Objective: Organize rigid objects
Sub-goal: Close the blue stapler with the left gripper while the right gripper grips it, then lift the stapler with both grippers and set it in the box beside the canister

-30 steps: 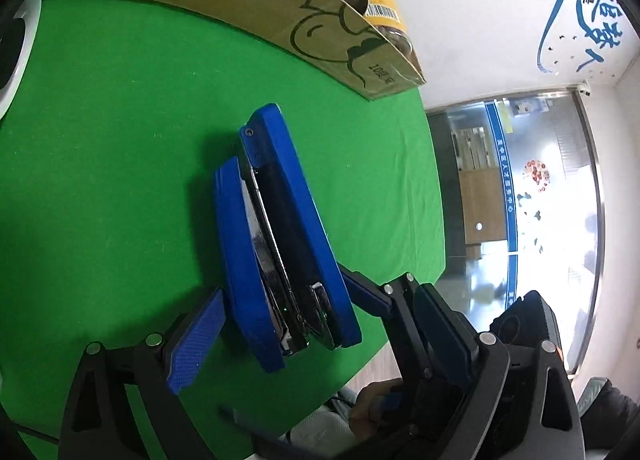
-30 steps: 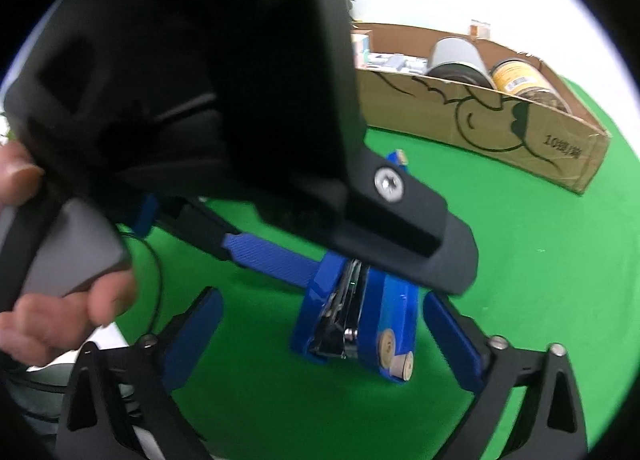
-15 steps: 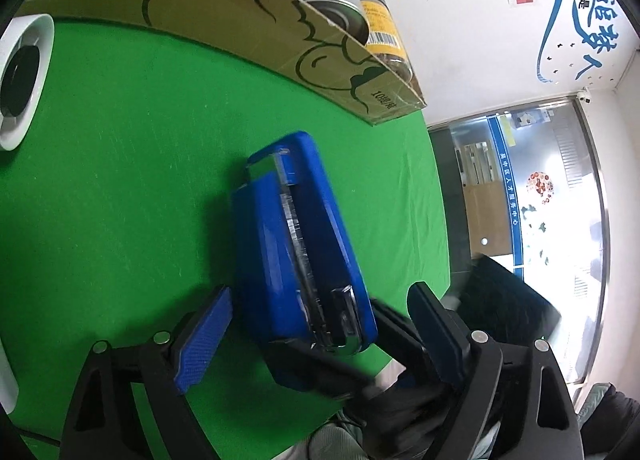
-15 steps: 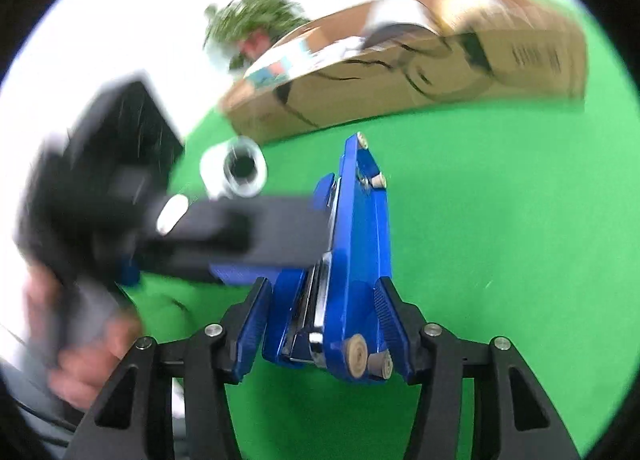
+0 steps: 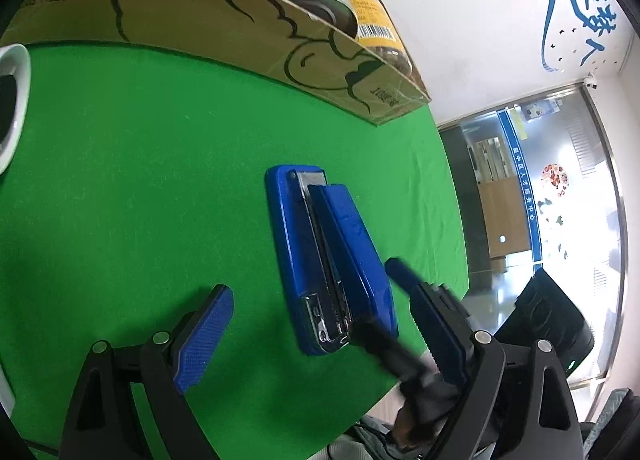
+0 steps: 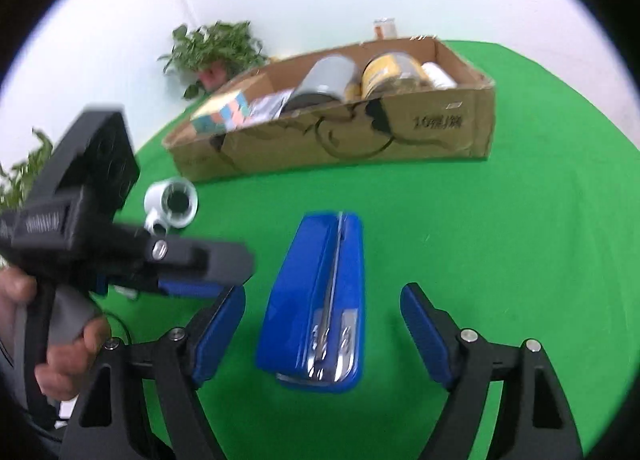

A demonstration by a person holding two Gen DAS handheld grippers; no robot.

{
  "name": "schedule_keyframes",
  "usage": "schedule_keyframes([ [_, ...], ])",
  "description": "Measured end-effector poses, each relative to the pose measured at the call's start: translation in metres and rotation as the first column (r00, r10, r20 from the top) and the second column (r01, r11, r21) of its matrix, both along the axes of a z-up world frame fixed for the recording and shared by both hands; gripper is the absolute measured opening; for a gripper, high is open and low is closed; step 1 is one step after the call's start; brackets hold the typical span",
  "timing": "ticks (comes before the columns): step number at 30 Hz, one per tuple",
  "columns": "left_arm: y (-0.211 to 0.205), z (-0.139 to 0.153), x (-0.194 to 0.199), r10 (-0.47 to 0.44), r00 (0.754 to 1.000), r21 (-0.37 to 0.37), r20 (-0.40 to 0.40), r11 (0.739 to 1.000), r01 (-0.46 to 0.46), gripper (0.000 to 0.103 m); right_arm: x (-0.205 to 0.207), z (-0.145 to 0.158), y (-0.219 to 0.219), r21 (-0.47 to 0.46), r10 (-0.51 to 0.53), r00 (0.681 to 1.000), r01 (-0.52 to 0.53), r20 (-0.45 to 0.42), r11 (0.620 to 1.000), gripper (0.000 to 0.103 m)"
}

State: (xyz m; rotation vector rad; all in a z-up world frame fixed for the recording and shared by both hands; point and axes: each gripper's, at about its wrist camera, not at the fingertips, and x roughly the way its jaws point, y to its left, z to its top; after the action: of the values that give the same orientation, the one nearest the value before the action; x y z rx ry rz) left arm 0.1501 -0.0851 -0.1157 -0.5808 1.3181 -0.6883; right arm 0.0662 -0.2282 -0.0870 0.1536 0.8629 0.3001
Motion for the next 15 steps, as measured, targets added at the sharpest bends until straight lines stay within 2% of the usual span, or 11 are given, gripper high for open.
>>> schedule_keyframes([
  [2, -0.005, -0.001, -0.002, -0.019, 1.0, 0.006, 0.001, 1.0, 0.018, 0.09, 0.003, -0.011, 0.012, -0.028, 0.011, 1.0, -0.012, -0.022, 1.0, 0.08],
  [4, -0.01, -0.002, -0.004, -0.031, 1.0, 0.006, -0.004, 1.0, 0.031, 0.09, -0.002, -0.024, 0.02, -0.101, 0.012, 0.999, -0.016, -0.032, 0.995, 0.08],
  [6, -0.012, -0.005, -0.006, -0.043, 0.999, -0.01, -0.02, 0.999, 0.043, 0.09, -0.002, -0.028, 0.025, -0.15, 0.015, 0.999, -0.02, -0.029, 0.988, 0.076],
  [7, -0.014, -0.007, -0.007, -0.047, 0.999, -0.018, -0.026, 0.999, 0.047, 0.09, -0.004, -0.029, 0.028, -0.173, 0.023, 1.0, -0.025, -0.014, 0.985, 0.07],
  [8, -0.015, -0.007, -0.008, -0.048, 0.999, -0.023, -0.023, 0.999, 0.047, 0.09, -0.006, -0.029, 0.032, -0.177, 0.052, 0.999, -0.052, -0.005, 0.983, 0.058],
  [9, -0.015, -0.007, -0.008, -0.05, 0.998, -0.026, -0.024, 0.998, 0.049, 0.09, -0.008, -0.029, 0.035, -0.189, 0.058, 0.998, -0.057, -0.001, 0.98, 0.059],
  [15, -0.017, -0.011, -0.007, -0.04, 0.998, -0.064, -0.04, 0.997, 0.037, 0.09, -0.001, -0.03, 0.027, -0.107, 0.012, 0.999, -0.016, -0.032, 0.994, 0.058],
])
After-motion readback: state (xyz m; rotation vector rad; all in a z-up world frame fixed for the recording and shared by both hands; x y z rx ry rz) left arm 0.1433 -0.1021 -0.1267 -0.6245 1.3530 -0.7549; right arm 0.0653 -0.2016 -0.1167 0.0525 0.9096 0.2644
